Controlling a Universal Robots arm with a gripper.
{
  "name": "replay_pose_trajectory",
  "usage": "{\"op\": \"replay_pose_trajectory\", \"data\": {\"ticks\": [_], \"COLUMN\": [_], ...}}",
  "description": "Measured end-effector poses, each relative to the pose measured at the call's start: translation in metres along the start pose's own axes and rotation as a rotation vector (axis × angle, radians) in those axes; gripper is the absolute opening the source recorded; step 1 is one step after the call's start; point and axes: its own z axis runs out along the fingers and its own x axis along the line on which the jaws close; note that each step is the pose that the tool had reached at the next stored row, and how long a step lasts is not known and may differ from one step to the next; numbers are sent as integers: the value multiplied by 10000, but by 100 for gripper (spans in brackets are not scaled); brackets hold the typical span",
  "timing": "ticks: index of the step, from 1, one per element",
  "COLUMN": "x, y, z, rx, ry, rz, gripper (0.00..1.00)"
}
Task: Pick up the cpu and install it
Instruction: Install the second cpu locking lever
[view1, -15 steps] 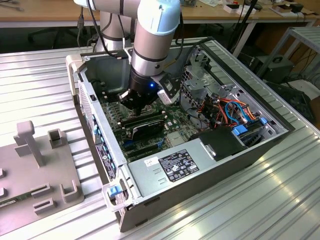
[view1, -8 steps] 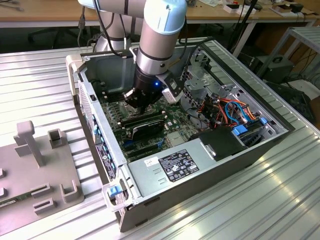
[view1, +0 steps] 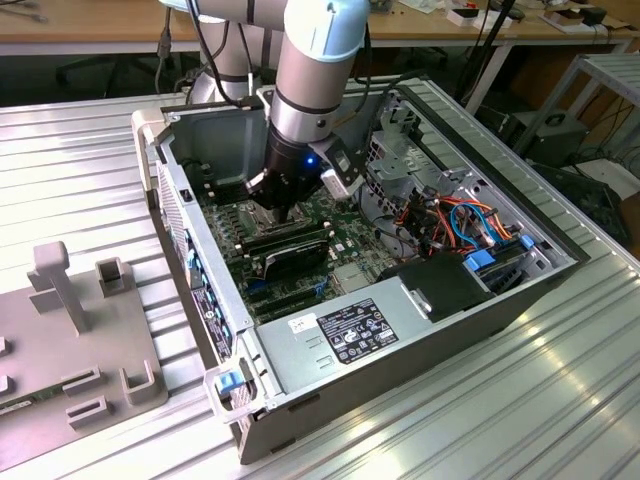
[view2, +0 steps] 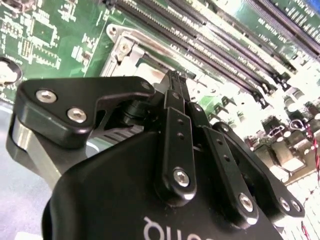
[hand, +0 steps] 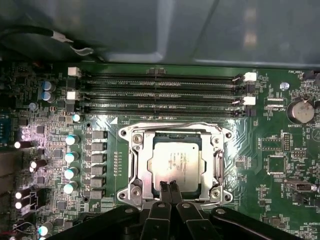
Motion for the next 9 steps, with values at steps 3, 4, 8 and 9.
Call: {"op": "replay_pose_trajectory", "data": {"ticks": [3, 4, 8, 9], "x": [-3, -3, -17, -24], "y": [23, 31, 106, 126], "z": [-41, -42, -36, -35], "rx": [-1, 1, 0, -1], "ry": [-2, 0, -1, -2], "rz": [3, 3, 2, 3], "gripper": [11, 11, 11, 11]}}
